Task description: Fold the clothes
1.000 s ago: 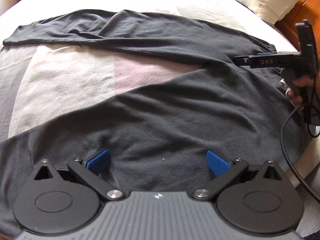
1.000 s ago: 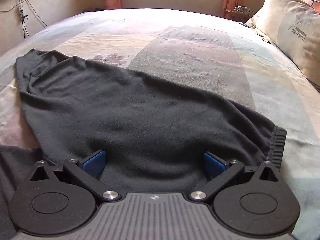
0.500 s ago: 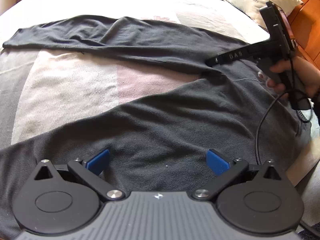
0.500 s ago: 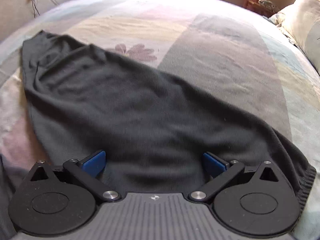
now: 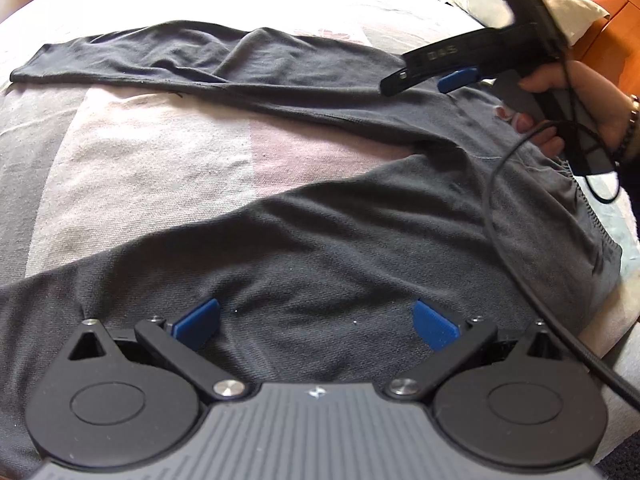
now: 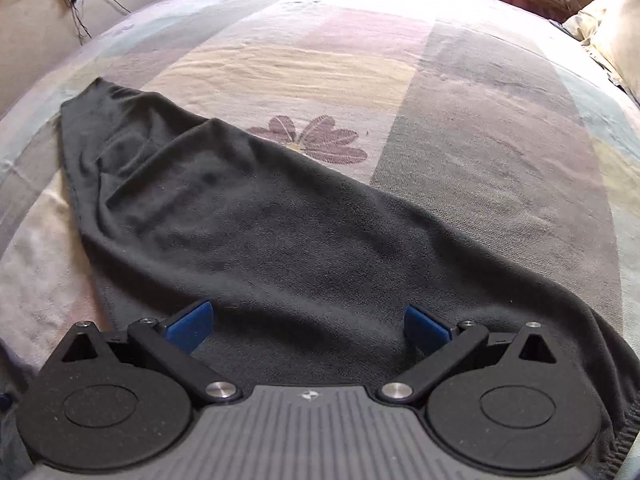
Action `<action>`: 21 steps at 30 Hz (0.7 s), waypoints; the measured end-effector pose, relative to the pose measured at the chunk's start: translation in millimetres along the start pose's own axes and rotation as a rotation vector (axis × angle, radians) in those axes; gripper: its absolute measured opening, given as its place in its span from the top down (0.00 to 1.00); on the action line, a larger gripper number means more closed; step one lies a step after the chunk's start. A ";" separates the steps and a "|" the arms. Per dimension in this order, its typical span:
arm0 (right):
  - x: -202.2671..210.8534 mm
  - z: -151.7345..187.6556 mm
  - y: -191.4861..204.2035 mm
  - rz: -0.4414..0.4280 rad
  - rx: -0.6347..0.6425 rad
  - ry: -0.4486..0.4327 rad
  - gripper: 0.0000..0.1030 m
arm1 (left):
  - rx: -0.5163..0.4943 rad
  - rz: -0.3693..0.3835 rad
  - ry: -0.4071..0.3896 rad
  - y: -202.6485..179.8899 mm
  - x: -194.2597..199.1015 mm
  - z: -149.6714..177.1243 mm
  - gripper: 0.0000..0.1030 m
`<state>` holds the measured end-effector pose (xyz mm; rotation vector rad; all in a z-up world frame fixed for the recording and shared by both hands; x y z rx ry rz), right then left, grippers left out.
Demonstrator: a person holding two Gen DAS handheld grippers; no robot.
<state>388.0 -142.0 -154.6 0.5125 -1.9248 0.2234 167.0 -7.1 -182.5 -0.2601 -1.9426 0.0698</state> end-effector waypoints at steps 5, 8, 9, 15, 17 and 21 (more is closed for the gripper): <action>-18.1 -19.5 -3.9 0.077 0.002 -0.013 0.00 | -0.013 0.001 -0.006 0.9 -1.1 1.5 0.01; -10.9 -25.2 -8.4 0.047 -0.016 -0.020 0.00 | -0.007 0.012 -0.009 2.7 -0.4 1.0 0.01; -1.2 -22.4 -8.0 0.023 -0.009 -0.035 0.00 | -0.005 0.019 -0.011 3.6 0.0 0.8 0.01; 76.5 34.5 -6.8 0.003 0.060 -0.150 0.00 | 0.006 0.051 -0.020 9.8 6.3 -5.2 0.01; 91.3 71.3 -4.0 0.004 0.081 -0.164 0.00 | -0.010 0.057 -0.020 11.4 10.5 -13.7 0.01; 87.4 138.5 8.1 0.045 0.113 -0.161 0.00 | -0.047 0.040 -0.030 11.6 19.2 -54.3 0.01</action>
Point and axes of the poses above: each gripper's, at about its wrist camera, not at the fingertips, and x roughly against the way its jaws point, y to its left, z to its underside, the point moved 8 cm from there along -x, roughly the way its jaws point, and after that the axes turned 7 degrees about y, right-handed, at the moved point
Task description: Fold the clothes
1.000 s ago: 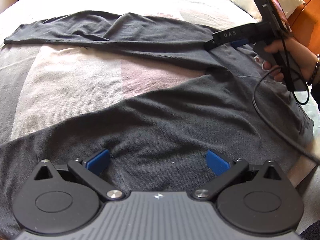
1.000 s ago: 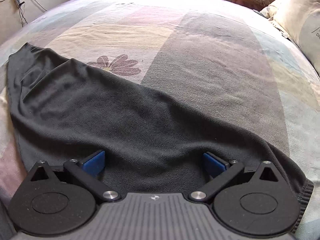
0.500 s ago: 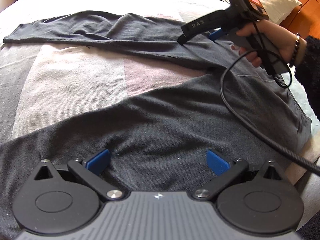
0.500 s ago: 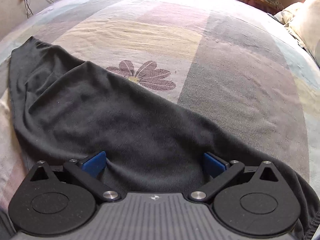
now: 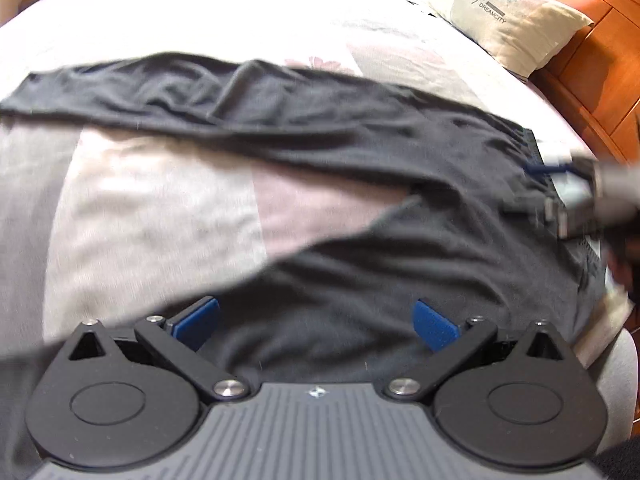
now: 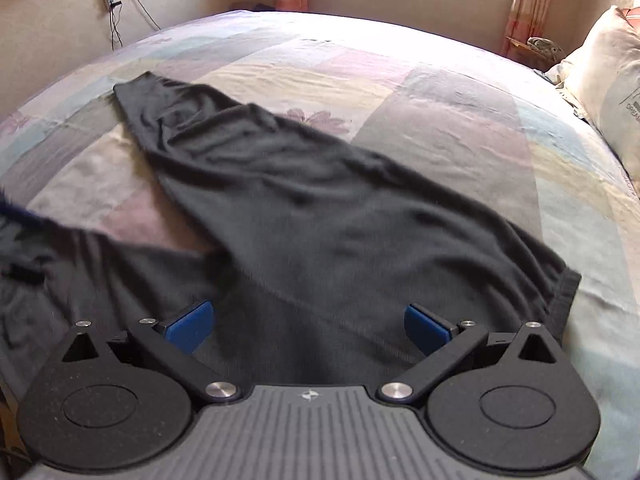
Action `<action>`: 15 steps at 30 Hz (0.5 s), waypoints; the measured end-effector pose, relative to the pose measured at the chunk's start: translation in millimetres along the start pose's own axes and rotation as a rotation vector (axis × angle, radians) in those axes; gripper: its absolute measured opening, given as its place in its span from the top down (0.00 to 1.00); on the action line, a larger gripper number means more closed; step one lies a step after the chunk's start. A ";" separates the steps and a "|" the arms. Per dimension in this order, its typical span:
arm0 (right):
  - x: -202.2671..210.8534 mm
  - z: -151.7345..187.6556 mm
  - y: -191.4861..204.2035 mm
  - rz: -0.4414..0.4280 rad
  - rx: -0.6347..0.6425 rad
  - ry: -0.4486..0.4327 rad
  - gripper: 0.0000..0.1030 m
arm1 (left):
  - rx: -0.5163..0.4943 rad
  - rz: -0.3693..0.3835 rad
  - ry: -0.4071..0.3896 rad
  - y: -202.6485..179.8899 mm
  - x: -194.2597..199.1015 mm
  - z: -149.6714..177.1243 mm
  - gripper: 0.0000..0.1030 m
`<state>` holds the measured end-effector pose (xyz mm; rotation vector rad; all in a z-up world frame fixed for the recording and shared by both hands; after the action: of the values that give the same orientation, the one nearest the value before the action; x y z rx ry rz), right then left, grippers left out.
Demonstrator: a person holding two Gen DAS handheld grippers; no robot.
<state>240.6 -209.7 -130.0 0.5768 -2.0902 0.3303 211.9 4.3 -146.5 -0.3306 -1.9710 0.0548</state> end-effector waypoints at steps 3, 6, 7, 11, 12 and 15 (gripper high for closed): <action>-11.4 29.6 13.8 0.019 -0.015 0.040 0.00 | -0.030 0.025 -0.030 -9.2 -2.3 -50.8 0.01; -10.6 36.7 16.6 0.051 -0.080 0.014 0.00 | -0.036 0.062 -0.037 -16.0 -20.3 -104.0 0.01; -9.0 38.1 17.4 0.062 -0.099 0.004 0.00 | -0.031 0.076 -0.033 -16.7 -29.1 -119.7 0.01; 9.5 31.4 23.2 0.056 -0.086 -0.025 0.00 | 0.039 0.084 0.041 -5.1 -83.5 -162.3 0.01; 15.3 28.5 25.3 0.045 -0.077 -0.044 0.00 | 0.056 0.080 0.062 0.1 -96.5 -166.6 0.01; 26.0 21.8 27.3 0.032 -0.065 -0.083 0.00 | 0.106 0.036 0.079 19.6 -125.3 -174.3 0.01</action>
<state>198.6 -203.1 -120.5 0.5266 -2.1838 0.2590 420.6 -28.5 -189.4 -0.2947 -1.8767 0.1666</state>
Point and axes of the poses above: each gripper's, at about its wrist camera, not at the fingertips, and x roughly against the way its jaws point, y to its left, z to its underside, the point moved 8 cm from there along -x, roughly the way its jaws point, and after that the axes turned 7 degrees about y, right-handed, at the moved point
